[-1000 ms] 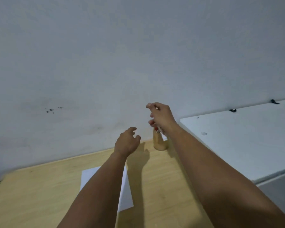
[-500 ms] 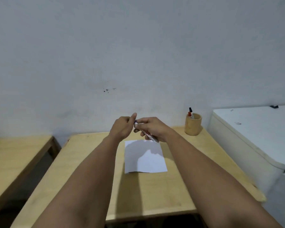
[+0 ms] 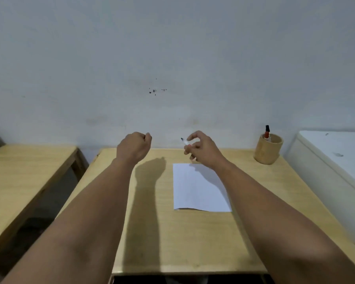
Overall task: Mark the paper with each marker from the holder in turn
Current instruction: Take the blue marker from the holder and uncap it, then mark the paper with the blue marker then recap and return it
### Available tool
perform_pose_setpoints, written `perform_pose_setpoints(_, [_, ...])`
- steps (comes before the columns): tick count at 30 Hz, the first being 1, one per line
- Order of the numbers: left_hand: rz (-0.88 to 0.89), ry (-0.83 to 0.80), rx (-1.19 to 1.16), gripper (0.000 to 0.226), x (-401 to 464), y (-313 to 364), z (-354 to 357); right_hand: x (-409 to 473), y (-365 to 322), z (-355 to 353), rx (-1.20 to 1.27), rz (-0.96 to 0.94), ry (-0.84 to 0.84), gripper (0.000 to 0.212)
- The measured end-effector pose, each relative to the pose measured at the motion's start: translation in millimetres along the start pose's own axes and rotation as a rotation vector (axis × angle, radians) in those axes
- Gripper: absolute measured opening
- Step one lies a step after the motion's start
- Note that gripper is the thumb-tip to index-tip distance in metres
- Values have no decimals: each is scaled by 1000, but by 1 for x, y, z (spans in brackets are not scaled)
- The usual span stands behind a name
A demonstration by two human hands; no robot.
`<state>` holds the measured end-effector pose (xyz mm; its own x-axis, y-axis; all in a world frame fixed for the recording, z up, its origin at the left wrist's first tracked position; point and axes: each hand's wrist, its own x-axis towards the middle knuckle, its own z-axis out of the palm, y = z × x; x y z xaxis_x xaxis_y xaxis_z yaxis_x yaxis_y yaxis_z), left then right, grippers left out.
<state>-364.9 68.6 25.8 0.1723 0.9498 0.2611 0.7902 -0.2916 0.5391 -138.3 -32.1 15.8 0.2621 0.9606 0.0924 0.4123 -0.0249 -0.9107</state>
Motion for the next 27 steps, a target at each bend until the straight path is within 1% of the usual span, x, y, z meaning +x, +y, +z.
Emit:
perform_pose_setpoints(3, [125, -107, 276, 48, -2, -14, 33, 14, 9, 2, 275, 106, 118, 9])
perform_pose_setpoints(5, [197, -188, 393, 46, -4, -15, 55, 22, 9, 2, 506, 171, 131, 4])
perform_pose_setpoints(6, [227, -212, 432, 45, -5, -15, 64, 24, 10, 1, 626, 209, 130, 5])
perform_pose_setpoints(9, [302, -212, 498, 43, -8, -20, 81, 29, 14, -6, 931, 319, 135, 29])
perform_pose_setpoints(11, [319, -213, 522, 45, -9, -25, 87, 31, 19, -11, 1035, 311, 132, 29])
perform_pose_setpoints(12, [314, -222, 522, 46, -10, -27, 89, 30, 22, -12, 1034, 286, 133, 28])
perform_pose_setpoints(15, [294, -228, 513, 48, -11, -30, 91, 27, 26, -8, 885, 218, 165, 21])
perform_pose_setpoints(18, [247, -240, 497, 51, -12, -27, 85, 19, 24, -1, 621, 198, 193, 9])
perform_pose_setpoints(20, [201, -230, 463, 53, -16, -24, 76, 11, 26, 4, 433, 135, 203, 9])
perform_pose_setpoints(22, [189, -162, 404, 52, -23, -23, 66, -3, 34, 10, 276, 40, 203, 12])
perform_pose_setpoints(23, [215, -111, 363, 48, -26, -23, 62, -12, 39, 13, 152, -19, 208, 13])
perform_pose_setpoints(25, [323, -31, 242, 37, -37, -23, 57, -30, 51, 19, -205, -130, 182, 17])
perform_pose_setpoints(27, [420, -42, 98, 25, -52, -22, 56, -45, 65, 28, -512, -153, 98, 32])
